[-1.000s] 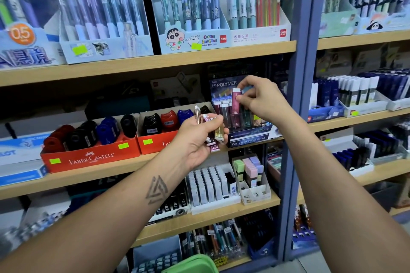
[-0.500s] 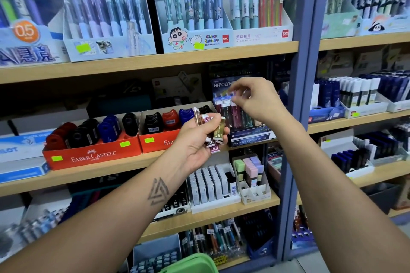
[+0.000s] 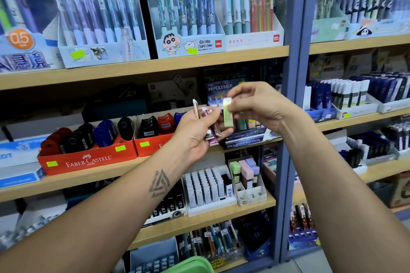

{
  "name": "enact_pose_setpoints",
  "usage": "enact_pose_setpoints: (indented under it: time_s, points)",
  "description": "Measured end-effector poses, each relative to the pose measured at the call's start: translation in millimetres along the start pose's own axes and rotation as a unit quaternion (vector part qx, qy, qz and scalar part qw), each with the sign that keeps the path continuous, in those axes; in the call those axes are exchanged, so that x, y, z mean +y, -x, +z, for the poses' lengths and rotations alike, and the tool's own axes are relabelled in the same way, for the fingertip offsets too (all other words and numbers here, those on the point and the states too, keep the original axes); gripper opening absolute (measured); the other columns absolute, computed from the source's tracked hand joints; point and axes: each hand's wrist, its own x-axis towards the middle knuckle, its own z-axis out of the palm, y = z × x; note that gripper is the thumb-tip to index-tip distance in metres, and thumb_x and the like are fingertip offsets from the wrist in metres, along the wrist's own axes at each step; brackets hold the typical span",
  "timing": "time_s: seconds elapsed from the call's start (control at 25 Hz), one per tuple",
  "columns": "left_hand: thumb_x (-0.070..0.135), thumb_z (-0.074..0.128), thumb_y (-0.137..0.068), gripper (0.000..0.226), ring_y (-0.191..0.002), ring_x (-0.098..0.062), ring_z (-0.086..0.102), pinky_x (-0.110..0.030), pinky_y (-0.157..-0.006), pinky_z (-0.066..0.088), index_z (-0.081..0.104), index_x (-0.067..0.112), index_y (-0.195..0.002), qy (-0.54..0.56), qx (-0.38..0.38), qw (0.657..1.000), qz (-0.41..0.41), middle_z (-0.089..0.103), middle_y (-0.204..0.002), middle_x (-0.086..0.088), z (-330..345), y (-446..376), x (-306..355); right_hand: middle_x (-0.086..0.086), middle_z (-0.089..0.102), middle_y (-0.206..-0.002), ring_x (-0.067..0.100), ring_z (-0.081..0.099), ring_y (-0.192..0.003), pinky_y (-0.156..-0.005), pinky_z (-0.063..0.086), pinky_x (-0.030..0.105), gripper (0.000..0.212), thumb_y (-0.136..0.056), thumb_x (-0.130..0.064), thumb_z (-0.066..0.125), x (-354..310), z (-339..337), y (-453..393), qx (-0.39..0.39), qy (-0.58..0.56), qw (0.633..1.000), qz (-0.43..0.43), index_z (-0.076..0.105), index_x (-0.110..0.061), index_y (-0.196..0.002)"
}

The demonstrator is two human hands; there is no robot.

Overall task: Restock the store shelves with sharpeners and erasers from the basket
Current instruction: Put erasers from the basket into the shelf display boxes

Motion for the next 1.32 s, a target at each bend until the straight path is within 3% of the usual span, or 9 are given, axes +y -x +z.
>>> enact_pose_setpoints:
  time_s: [0.16, 0.32, 0.56, 0.8, 0.88, 1.08, 1.32]
  points:
    - [0.01, 0.065, -0.094, 0.028, -0.058, -0.022, 0.067, -0.029, -0.047, 0.055, 0.06, 0.0, -0.12, 0.015, 0.034, 0.998, -0.044, 0.066, -0.076, -0.015, -1.7, -8.7, 6.1, 0.017, 0.066, -0.087, 0.027, 0.07, -0.078, -0.073, 0.061, 0.033, 0.025, -0.082, 0.015, 0.067, 5.3, -26.6, -4.4, 0.177, -0.021, 0.981, -0.073, 0.067, -0.004, -0.098]
    - [0.014, 0.059, -0.097, 0.013, -0.057, -0.02, 0.063, -0.025, -0.043, 0.05, 0.058, 0.004, -0.105, 0.044, 0.006, 0.994, -0.104, 0.065, -0.077, -0.017, -1.6, -7.8, 6.6, 0.019, 0.065, -0.088, 0.029, 0.071, -0.08, -0.071, 0.06, 0.029, 0.02, -0.086, 0.01, 0.067, 14.1, -45.1, -3.1, 0.259, 0.047, 0.959, -0.104, 0.066, -0.005, -0.1]
    - [0.012, 0.058, -0.098, 0.022, -0.065, -0.022, 0.064, -0.025, -0.045, 0.051, 0.059, 0.001, -0.117, 0.005, -0.084, 0.991, -0.109, 0.067, -0.085, -0.018, 6.2, 0.5, -6.8, 0.006, 0.062, -0.086, 0.026, 0.071, -0.082, -0.075, 0.062, 0.03, 0.02, -0.088, 0.007, 0.067, 21.6, -52.5, -2.5, 0.255, 0.141, 0.95, -0.109, 0.068, -0.012, -0.094]
    - [0.014, 0.061, -0.096, 0.032, -0.057, -0.019, 0.058, -0.021, -0.037, 0.043, 0.057, 0.0, -0.124, -0.042, -0.089, 0.99, -0.105, 0.068, -0.082, -0.016, 6.7, 2.9, -19.2, 0.016, 0.068, -0.093, 0.032, 0.072, -0.086, -0.078, 0.062, 0.039, 0.019, -0.087, 0.004, 0.07, 22.9, -52.0, -4.6, 0.247, 0.146, 0.951, -0.119, 0.071, -0.014, -0.094]
    - [0.014, 0.06, -0.097, 0.035, -0.055, -0.018, 0.055, -0.02, -0.036, 0.04, 0.056, 0.0, -0.128, -0.047, -0.089, 0.989, -0.106, 0.067, -0.08, -0.014, 3.8, 3.1, -22.1, 0.012, 0.069, -0.09, 0.029, 0.073, -0.083, -0.078, 0.062, 0.04, 0.02, -0.087, 0.002, 0.071, 23.7, -52.8, -6.9, 0.251, 0.16, 0.946, -0.129, 0.071, -0.017, -0.093]
    - [0.016, 0.058, -0.098, 0.033, -0.054, -0.018, 0.055, -0.019, -0.037, 0.041, 0.056, -0.001, -0.126, -0.048, -0.104, 0.986, -0.123, 0.067, -0.082, -0.016, 4.0, 5.4, -24.4, -0.001, 0.066, -0.087, 0.019, 0.071, -0.082, -0.076, 0.061, 0.029, 0.022, -0.09, 0.0, 0.069, 24.4, -57.3, -6.5, 0.313, 0.24, 0.909, -0.138, 0.069, -0.022, -0.092]
    - [0.012, 0.058, -0.098, 0.027, -0.056, -0.019, 0.054, -0.019, -0.038, 0.04, 0.055, 0.002, -0.123, -0.048, -0.131, 0.982, -0.13, 0.066, -0.083, -0.017, 13.0, 6.6, -30.8, 0.003, 0.069, -0.091, 0.021, 0.069, -0.081, -0.08, 0.06, 0.038, 0.021, -0.089, -0.001, 0.07, 33.3, -54.6, -13.9, 0.263, 0.288, 0.913, -0.119, 0.07, -0.021, -0.092]
